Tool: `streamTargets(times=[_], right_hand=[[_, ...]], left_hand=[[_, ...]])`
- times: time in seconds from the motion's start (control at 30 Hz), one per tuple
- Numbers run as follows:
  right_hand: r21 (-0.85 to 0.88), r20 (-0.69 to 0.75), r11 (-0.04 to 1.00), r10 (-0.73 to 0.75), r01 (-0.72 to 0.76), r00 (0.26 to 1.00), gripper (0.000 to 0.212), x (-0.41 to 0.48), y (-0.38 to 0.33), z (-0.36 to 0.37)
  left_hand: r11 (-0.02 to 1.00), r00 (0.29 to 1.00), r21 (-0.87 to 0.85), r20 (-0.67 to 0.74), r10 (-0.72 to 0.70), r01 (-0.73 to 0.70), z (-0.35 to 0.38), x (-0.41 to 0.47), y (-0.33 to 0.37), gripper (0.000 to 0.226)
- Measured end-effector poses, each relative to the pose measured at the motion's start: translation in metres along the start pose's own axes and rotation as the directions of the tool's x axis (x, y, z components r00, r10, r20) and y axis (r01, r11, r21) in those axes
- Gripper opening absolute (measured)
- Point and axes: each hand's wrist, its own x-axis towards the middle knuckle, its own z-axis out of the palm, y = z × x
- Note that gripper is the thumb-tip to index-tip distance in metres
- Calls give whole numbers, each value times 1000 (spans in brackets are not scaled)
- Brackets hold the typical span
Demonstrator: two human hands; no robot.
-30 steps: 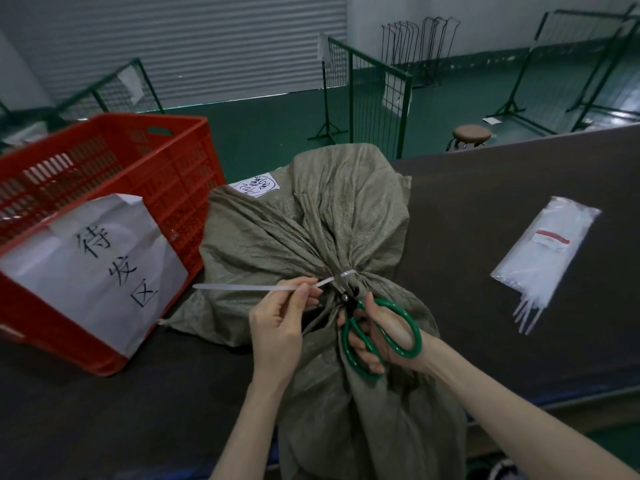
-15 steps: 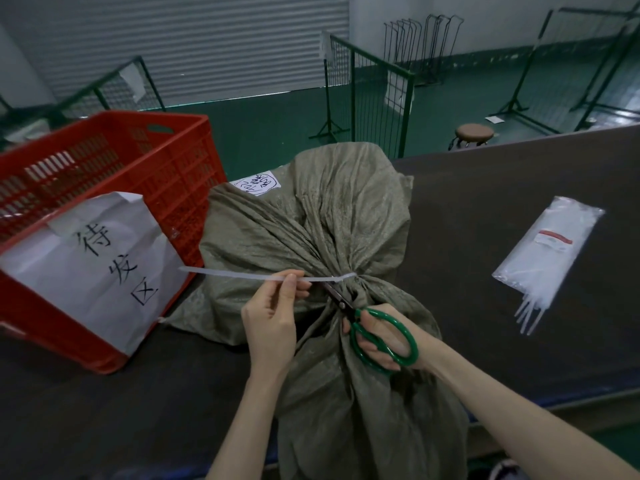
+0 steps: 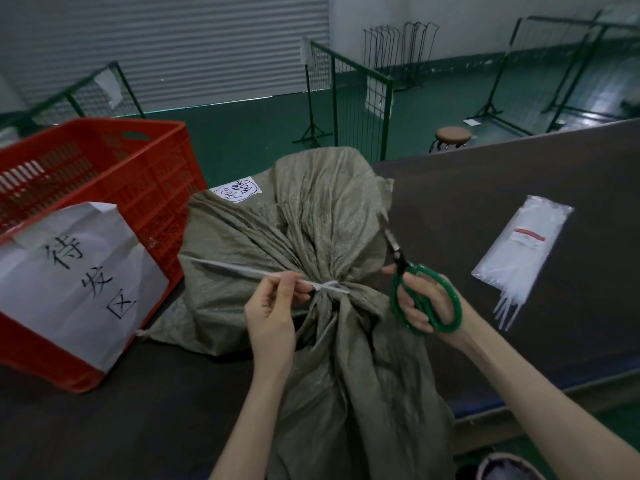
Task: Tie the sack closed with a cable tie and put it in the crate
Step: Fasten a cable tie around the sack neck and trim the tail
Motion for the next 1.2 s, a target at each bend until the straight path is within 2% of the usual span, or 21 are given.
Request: streamTargets(times=[0.1,0.17,0.27,0.33,0.43,0.5,0.63,0.7,0.73,0.77,0.8,0.87,0.93,1.03,1.2], right_hand=[[-138,-230,990,-37,5,973,46,3,-11,-19],[-305,-385,950,-59,-67,921,34,7,-12,-36],[-611,-542,749,-159,-256,825,46,12,3,-64],[-750,-550,553,-219,-362,806,57,13,18,-84],[-876,-468,224,-177,-427,866,61,13,41,-106],[-883,-466,128,-133,-451,875,55,13,51,-112],[-896,-444,27,-68,-443,894,42,10,56,-109],[-900,-433,-9,-90,-436,897,33,6,53,-100],[-901,-429,-10,-139,-434,893,28,5,49,-95],[-908,-414,32,-217,-418,884,24,3,45,-88],[-923,-385,125,-306,-364,871,19,1,40,-79],[-929,-289,347,-452,-132,844,17,-5,29,-56],[-882,-181,463,-514,94,838,22,-15,17,-26],[-789,-80,564,-488,245,869,11,-28,8,8],[-739,-53,613,-469,282,881,7,-36,15,20]], left_hand=[[1000,998,-14,66,-22,22,6,-2,-3,23],[998,994,-34,98,-42,45,10,-3,-5,22],[997,991,-38,119,-67,72,16,-4,-7,22],[995,988,-36,127,-86,91,18,-5,-7,22],[993,984,-33,142,-103,109,19,-6,-6,20],[991,981,-30,154,-121,127,20,-8,-6,18],[986,973,-46,174,-153,163,21,-10,-7,12],[987,972,-38,179,-149,158,22,-12,-6,9],[988,973,-25,183,-142,149,23,-13,-6,8],[990,972,-11,191,-139,144,24,-14,-6,7],[989,970,1,199,-143,146,25,-16,-7,6],[987,964,6,216,-158,160,27,-18,-7,4],[989,962,24,230,-146,144,30,-19,-7,7],[992,962,28,241,-125,122,39,-21,-6,10],[982,961,-63,226,-162,180,53,-26,-7,14]])
